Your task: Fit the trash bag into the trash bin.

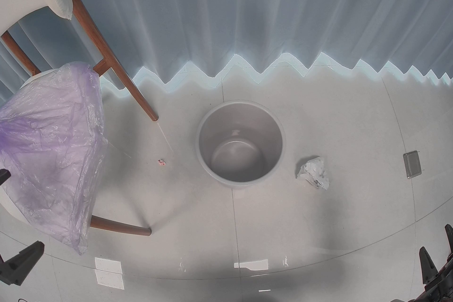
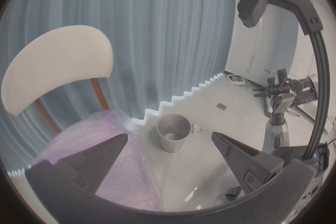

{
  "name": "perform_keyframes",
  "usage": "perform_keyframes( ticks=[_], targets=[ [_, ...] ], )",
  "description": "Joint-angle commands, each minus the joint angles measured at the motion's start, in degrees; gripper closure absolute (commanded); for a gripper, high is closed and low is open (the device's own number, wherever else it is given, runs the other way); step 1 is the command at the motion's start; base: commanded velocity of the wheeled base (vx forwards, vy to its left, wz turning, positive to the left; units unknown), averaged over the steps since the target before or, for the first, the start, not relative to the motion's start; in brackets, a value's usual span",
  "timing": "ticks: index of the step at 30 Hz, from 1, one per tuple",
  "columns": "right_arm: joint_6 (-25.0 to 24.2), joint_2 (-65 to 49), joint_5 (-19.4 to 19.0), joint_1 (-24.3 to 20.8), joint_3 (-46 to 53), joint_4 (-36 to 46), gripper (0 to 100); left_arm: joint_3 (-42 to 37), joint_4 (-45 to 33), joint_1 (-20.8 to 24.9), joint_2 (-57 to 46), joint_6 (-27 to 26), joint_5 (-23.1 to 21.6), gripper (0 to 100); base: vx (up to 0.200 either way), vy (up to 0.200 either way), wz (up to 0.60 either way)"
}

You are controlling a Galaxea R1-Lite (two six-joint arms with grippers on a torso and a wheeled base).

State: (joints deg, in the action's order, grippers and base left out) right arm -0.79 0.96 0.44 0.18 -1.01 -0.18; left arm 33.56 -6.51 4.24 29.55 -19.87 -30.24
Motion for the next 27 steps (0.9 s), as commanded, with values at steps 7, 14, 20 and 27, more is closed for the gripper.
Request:
perform_keyframes(
  ticks=[7, 14, 20, 27],
  targets=[
    [0.0, -1.0, 0.0, 0.0, 1.0, -0.1, 0, 4.2, -0.1, 10.3, 12.3, -7.5, 0.6, 0, 0.000, 0.000, 0.00],
    [0.0, -1.0, 0.0, 0.0, 1.0, 0.0, 0, 4.6, 0.0, 17.0, 16.9, -11.0, 6.2, 0, 0.000, 0.000, 0.00],
    [0.0, -1.0, -0.1, 0.0, 1.0, 0.0, 0, 4.6, 0.1, 18.2, 19.8, -15.0, 11.4, 0, 0.000, 0.000, 0.00],
    [0.0, -1.0, -0.1, 0.0, 1.0, -0.1, 0, 3.4, 2.9, 24.8, 21.6, -15.7, 26.1, 0, 0.000, 0.000, 0.00]
  ],
)
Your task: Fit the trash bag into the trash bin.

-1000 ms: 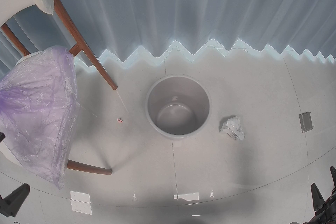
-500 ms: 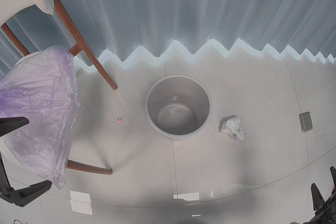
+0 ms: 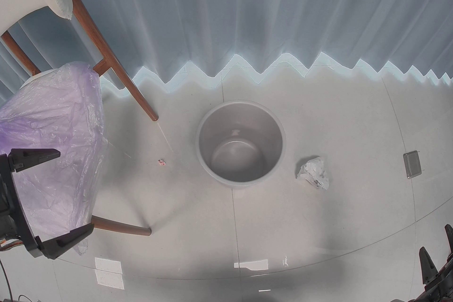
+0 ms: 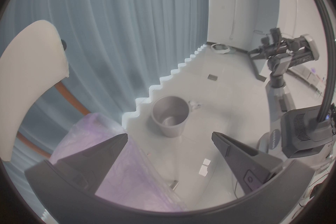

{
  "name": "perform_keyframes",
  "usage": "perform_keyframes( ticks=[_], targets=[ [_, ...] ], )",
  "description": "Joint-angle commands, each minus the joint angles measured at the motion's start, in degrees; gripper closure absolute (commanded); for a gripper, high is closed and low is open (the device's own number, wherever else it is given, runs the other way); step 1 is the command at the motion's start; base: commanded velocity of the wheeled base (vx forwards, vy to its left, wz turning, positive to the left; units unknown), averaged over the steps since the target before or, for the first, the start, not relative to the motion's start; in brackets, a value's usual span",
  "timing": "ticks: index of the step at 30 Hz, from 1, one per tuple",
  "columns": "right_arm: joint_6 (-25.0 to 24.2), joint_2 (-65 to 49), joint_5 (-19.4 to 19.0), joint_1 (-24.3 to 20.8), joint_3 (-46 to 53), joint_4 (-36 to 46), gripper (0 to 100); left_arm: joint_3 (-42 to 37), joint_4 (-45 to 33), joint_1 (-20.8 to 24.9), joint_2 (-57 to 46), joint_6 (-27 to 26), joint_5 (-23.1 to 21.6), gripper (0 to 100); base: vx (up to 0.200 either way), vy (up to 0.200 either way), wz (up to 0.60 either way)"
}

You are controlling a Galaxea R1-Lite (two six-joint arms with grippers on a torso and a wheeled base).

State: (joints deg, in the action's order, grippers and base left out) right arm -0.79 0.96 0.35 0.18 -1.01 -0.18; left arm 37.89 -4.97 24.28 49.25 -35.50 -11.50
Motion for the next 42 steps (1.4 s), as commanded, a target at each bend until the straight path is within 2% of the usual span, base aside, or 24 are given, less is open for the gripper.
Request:
perform_keyframes(
  ticks=[1, 3, 6, 11, 16, 17, 21, 22, 23, 34, 42],
  targets=[
    [0.0, -1.0, 0.0, 0.0, 1.0, 0.0, 0, -1.0, 1.4, 6.0, 2.3, 0.3, 9.3, 0, 0.000, 0.000, 0.00],
    [0.0, -1.0, 0.0, 0.0, 1.0, 0.0, 0, -1.1, 2.2, 8.4, 3.4, 0.3, 13.7, 0, 0.000, 0.000, 0.00],
    [0.0, -1.0, -0.1, 0.0, 1.0, -0.1, 0, -1.9, 5.5, 9.4, 5.2, -0.3, 19.7, 0, 0.000, 0.000, 0.00],
    [0.0, -1.0, -0.1, 0.0, 1.0, -0.1, 0, -4.8, 13.0, 12.5, 8.5, -0.4, 26.6, 0, 0.000, 0.000, 0.00],
    [-0.1, -1.0, 0.0, 0.0, 1.0, 0.0, 0, -8.6, 23.5, 16.7, 12.7, 0.0, 36.5, 0, 0.000, 0.000, 0.00],
    [0.0, -1.0, 0.0, 0.0, 1.0, -0.1, 0, -8.9, 23.9, 16.9, 12.8, 0.0, 37.2, 0, 0.000, 0.000, 0.00],
    [-0.1, -1.0, 0.0, 0.0, 1.0, -0.1, 0, -12.1, 27.3, 21.0, 14.7, 0.4, 45.9, 0, 0.000, 0.000, 0.00],
    [-0.1, -1.0, 0.0, 0.0, 1.0, -0.1, 0, -12.1, 27.3, 21.0, 14.7, 0.4, 45.9, 0, 0.000, 0.000, 0.00],
    [-0.2, -1.0, 0.0, 0.0, 1.0, -0.1, 0, -13.4, 28.2, 21.3, 14.8, 0.4, 49.3, 0, 0.000, 0.000, 0.00],
    [-0.1, -1.0, 0.0, 0.0, 1.0, -0.1, 0, -18.7, 28.5, 21.2, 15.2, 0.2, 60.3, 0, 0.000, 0.000, 0.00],
    [-0.1, -1.0, -0.1, 0.0, 1.0, -0.1, 0, -20.3, 30.1, 21.2, 20.4, 2.5, 61.6, 0, 0.000, 0.000, 0.00]
  ],
)
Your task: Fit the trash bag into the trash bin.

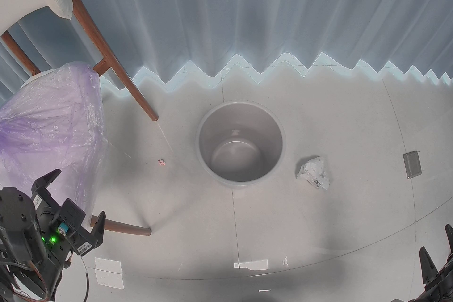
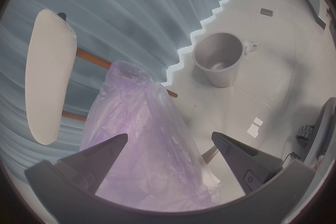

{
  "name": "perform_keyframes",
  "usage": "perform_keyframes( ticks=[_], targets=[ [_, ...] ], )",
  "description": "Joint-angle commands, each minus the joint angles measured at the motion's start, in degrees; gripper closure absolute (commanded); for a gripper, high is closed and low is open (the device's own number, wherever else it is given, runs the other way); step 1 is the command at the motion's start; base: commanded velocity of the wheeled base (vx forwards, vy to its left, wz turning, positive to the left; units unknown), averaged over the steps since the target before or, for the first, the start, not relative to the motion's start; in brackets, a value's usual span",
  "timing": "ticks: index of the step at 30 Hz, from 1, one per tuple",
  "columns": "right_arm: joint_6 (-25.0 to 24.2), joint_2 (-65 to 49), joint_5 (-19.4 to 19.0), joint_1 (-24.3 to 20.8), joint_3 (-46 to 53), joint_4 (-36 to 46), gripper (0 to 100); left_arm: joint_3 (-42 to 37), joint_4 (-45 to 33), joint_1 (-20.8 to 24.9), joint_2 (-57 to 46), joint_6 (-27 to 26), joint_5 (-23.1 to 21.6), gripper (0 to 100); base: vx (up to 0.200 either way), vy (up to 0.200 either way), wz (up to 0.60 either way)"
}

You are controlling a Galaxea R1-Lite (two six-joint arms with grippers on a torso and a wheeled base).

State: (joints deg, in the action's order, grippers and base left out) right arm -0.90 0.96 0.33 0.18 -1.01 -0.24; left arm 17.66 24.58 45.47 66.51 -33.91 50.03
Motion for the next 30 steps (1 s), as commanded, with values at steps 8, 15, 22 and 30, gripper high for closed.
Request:
perform_keyframes(
  ticks=[8, 15, 22, 30],
  targets=[
    [0.0, -1.0, -0.1, 0.0, 1.0, 0.0, 0, 0.2, 12.0, 0.1, 13.6, 3.6, 1.1, 0, 0.000, 0.000, 0.00],
    [0.0, -1.0, -0.1, 0.0, 1.0, 0.0, 0, 1.0, 13.0, -0.7, 15.0, 1.9, 1.2, 0, 0.000, 0.000, 0.00],
    [0.1, -1.0, -0.1, 0.0, 1.0, 0.0, 0, 1.9, 13.2, -5.3, 14.6, -1.9, 1.1, 0, 0.000, 0.000, 0.00],
    [0.1, -1.0, -0.1, 0.0, 1.0, 0.0, 0, 3.4, 13.0, -6.4, 14.8, -2.3, 0.8, 0, 0.000, 0.000, 0.00]
  ],
)
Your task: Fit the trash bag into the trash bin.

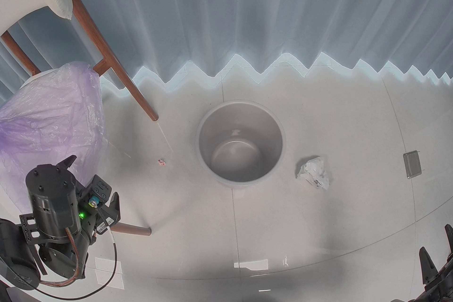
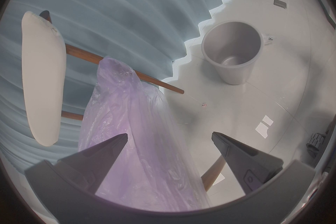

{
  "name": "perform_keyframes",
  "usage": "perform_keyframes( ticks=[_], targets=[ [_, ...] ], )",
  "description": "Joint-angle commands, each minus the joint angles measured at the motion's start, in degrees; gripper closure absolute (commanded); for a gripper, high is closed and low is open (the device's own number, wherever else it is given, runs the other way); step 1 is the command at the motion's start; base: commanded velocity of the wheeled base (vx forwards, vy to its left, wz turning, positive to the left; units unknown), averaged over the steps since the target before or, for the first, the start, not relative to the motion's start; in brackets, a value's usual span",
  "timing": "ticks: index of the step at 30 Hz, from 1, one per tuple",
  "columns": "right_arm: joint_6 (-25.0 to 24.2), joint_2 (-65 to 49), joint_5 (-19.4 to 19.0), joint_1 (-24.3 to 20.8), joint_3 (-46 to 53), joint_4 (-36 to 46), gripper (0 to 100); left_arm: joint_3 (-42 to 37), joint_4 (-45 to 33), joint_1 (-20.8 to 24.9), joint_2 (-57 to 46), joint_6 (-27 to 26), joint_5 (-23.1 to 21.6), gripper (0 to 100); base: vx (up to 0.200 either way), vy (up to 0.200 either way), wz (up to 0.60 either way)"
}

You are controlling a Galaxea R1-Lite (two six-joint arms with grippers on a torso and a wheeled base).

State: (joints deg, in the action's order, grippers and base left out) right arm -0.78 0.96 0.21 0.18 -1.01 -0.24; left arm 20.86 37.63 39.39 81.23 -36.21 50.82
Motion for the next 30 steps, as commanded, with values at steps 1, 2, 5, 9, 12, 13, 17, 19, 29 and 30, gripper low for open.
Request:
perform_keyframes(
  ticks=[1, 2, 5, 9, 12, 13, 17, 19, 29, 30],
  targets=[
    [0.0, -1.0, 0.1, 0.0, 1.0, 0.0, 0, 0.2, 0.0, -0.4, 0.2, 0.0, 0.1, 0, 0.000, 0.000, 0.00],
    [-0.1, -1.0, 0.1, 0.0, 1.0, 0.0, 0, 0.2, 0.0, -0.4, 0.2, 0.0, 0.1, 0, 0.000, 0.000, 0.00],
    [-0.1, -1.0, 0.1, 0.0, 1.0, 0.0, 0, 0.2, 0.0, -1.1, 0.2, 0.0, 0.1, 0, 0.000, 0.000, 0.00],
    [-0.1, -1.0, 0.1, 0.0, 1.0, 0.0, 0, 0.4, 0.1, -2.8, 0.3, 0.1, 0.0, 0, 0.000, 0.000, 0.00],
    [-0.1, -1.0, 0.1, 0.0, 1.0, 0.0, 0, 0.9, 0.1, -4.1, 0.3, 0.1, -0.2, 0, 0.000, 0.000, 0.00],
    [-0.1, -1.0, 0.1, 0.0, 1.0, 0.0, 0, 1.0, 0.1, -4.2, 0.4, 0.1, -0.2, 0, 0.000, 0.000, 0.00],
    [-0.1, -1.0, 0.1, 0.0, 1.0, 0.0, 0, 2.0, 0.1, -4.2, 1.7, 0.1, -0.5, 0, 0.000, 0.000, 0.00],
    [-0.1, -1.0, 0.1, 0.0, 1.0, 0.0, 0, 2.7, 0.1, -4.2, 1.9, 0.1, -1.2, 0, 0.000, 0.000, 0.00],
    [-0.2, -1.0, 0.2, 0.0, 1.0, 0.0, 0, 4.7, 0.2, -7.0, 2.5, -4.6, -6.4, 100, 0.000, 0.000, 0.00],
    [-0.2, -1.0, 0.2, 0.0, 1.0, 0.0, 0, 4.6, 0.2, -7.1, 2.5, -4.5, -6.5, 100, 0.000, 0.000, 0.00]
  ],
)
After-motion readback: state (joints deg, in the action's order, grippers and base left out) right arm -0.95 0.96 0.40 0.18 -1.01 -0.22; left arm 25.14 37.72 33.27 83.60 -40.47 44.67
